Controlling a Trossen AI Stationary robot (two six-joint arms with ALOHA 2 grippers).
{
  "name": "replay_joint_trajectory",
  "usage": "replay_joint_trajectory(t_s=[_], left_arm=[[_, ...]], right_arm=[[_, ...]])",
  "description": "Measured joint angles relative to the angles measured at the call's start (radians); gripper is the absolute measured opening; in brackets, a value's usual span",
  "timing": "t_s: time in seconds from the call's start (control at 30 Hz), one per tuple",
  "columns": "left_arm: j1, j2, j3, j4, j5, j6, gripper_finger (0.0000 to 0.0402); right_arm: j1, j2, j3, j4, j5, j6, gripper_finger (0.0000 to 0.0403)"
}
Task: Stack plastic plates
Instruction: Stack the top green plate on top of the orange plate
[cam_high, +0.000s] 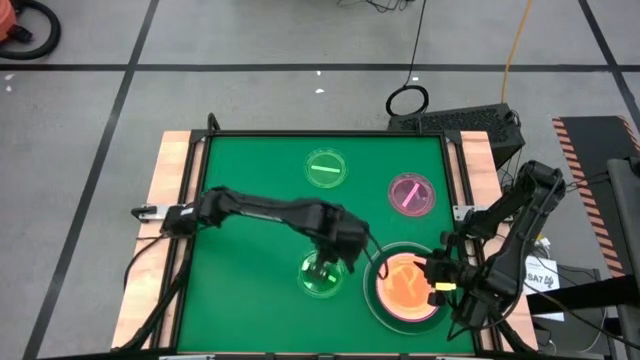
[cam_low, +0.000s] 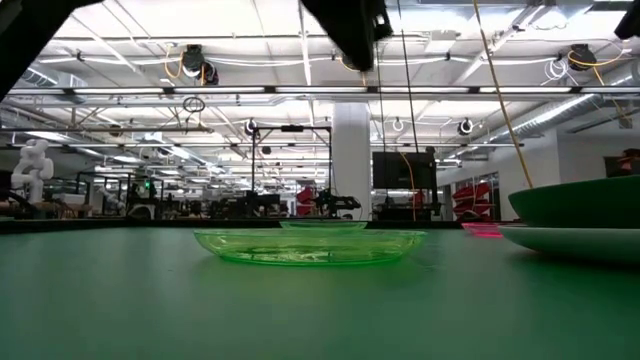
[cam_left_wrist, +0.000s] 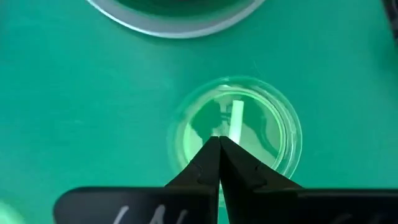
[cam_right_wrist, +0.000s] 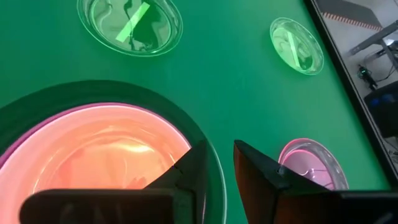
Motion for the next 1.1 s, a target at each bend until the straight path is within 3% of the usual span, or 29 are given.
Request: replay_joint_trajectory(t_s=[0.13, 0.23, 0.47, 0.57, 0.67, 0.77, 0.87, 1.1], left_arm=[[0.019, -0.128, -0.057, -0.027, -0.081, -0.039, 0.0008], [0.034, -0.237, -0.27, 0.047, -0.115, -0.103, 0.0008], [0.034, -0.65, -1.086, 0.756, -0.154, -0.268, 0.0008], [0.033, -0.8, -1.348, 1.056, -0.231, -0.294, 0.0008], [0.026, -0.923, -1.533, 1.271, -0.304, -0.293, 0.0008], [0.027, -0.991, -1.651, 1.401, -0.372, -0.28, 0.0008], [0.022, -1.035, -1.732, 1.539, -0.381, -0.248, 0.0008], [0.014, -1.045, -1.846, 1.721, -0.382, -0.216, 0.0008]], right_arm=[[0.0, 0.0, -0.023, 0.032, 0.0, -0.001, 0.0075], [0.0, 0.0, -0.037, 0.054, 0.002, -0.012, 0.0075], [-0.012, 0.0, -0.071, 0.09, 0.153, -0.086, 0.0075], [-0.053, 0.0, -0.082, 0.091, 0.238, -0.106, 0.0075], [-0.13, 0.0, -0.085, 0.098, 0.266, -0.119, 0.0075], [-0.217, 0.0, -0.085, 0.154, 0.255, -0.203, 0.0075], [-0.309, 0.0, -0.086, 0.271, 0.222, -0.39, 0.0075], [-0.552, 0.0, -0.142, 0.674, -0.003, -0.931, 0.0075]])
